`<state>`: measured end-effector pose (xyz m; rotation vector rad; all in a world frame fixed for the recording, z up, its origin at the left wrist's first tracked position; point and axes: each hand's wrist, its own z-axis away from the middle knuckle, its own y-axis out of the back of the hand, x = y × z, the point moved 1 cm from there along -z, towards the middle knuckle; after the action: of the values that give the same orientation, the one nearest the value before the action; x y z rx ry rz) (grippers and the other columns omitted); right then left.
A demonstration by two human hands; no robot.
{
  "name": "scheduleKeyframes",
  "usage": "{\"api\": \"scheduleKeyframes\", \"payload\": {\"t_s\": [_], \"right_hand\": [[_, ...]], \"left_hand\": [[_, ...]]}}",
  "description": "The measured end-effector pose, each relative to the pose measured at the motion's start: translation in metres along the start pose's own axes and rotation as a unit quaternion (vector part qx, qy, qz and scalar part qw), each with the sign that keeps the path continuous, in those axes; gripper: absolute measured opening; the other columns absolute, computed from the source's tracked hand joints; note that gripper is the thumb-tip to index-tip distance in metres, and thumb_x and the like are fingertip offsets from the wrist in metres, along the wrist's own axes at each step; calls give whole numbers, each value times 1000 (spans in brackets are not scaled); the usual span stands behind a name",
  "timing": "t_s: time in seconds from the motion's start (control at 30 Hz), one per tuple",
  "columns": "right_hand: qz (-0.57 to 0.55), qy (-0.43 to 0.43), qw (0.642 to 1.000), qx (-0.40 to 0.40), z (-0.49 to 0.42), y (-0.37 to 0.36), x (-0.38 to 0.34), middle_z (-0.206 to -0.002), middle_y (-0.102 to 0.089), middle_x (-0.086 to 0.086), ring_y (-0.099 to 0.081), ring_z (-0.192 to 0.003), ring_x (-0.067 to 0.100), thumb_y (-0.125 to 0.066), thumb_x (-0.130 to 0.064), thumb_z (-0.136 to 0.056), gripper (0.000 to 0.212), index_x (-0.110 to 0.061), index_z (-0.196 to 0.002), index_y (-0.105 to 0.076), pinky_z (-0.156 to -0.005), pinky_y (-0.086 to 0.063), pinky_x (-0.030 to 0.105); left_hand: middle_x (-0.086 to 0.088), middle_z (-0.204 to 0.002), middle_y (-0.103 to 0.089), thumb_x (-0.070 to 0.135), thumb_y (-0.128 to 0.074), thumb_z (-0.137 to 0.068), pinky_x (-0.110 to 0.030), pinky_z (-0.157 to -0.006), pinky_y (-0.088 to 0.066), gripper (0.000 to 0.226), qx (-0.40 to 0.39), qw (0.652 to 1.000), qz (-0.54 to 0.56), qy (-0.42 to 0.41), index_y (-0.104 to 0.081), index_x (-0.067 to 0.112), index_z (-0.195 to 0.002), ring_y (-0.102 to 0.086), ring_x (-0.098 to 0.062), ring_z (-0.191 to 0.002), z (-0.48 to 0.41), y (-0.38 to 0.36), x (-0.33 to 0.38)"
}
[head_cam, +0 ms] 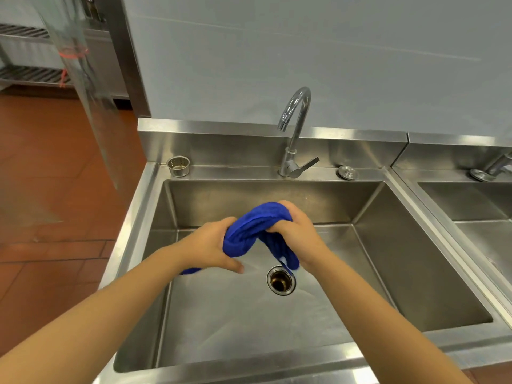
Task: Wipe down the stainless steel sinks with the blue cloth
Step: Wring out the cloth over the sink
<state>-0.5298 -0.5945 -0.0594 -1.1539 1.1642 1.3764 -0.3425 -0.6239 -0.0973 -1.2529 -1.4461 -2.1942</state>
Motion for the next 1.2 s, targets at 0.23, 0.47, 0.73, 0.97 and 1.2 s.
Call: {"api": "scheduleKeyframes", "payload": {"t_s": [0.23,0.47,0.73,0.97,1.2], "right_hand": [[-356,1,934,27,-7,-24,-7,-85,-65,10,-64,-82,22,-53,3,-81,26,-3,-106,-57,-74,-55,32],[-33,-102,988,-109,-4,30,12,-85,-62,-7,-57,-87,17,-76,-58,-59,67,-16,-108,-58,-92,-40,37],[-97,-114,974,-169,12,-13,22,-105,-70,1,-66,-102,20,-77,-21,-63,64,-15,-124,-56,-92,-52,41],[-194,-242,941,-133,8,-14,34,-111,-69,16,-66,-101,28,-66,-4,-63,49,-7,-112,-65,-92,-51,41],[-128,-294,930,-181,7,-1,23,-96,-72,5,-67,-84,18,-70,-10,-66,38,-13,-104,-65,-81,-51,32]], "left_hand": [[-6,-107,-69,12,-85,-69,-32,-81,-57,63,115,931,346,11,-53,16,-123,-67,-21,-99,-7,-42,24],[-20,-92,-67,21,-62,-78,-44,-64,-56,39,157,897,414,17,-59,5,-113,-65,-37,-77,-1,-14,18],[-5,-83,-68,9,-58,-86,-35,-71,-53,10,147,859,486,60,-64,10,-94,-63,-22,-78,-11,-23,43],[-6,-103,-63,7,-61,-76,-26,-75,-51,44,54,962,266,17,-55,12,-120,-59,-11,-86,-3,-8,31],[5,-155,-24,41,-87,-56,-28,-118,-20,124,-9,934,-272,-233,-9,32,-153,-17,-9,-145,0,29,31]]}}
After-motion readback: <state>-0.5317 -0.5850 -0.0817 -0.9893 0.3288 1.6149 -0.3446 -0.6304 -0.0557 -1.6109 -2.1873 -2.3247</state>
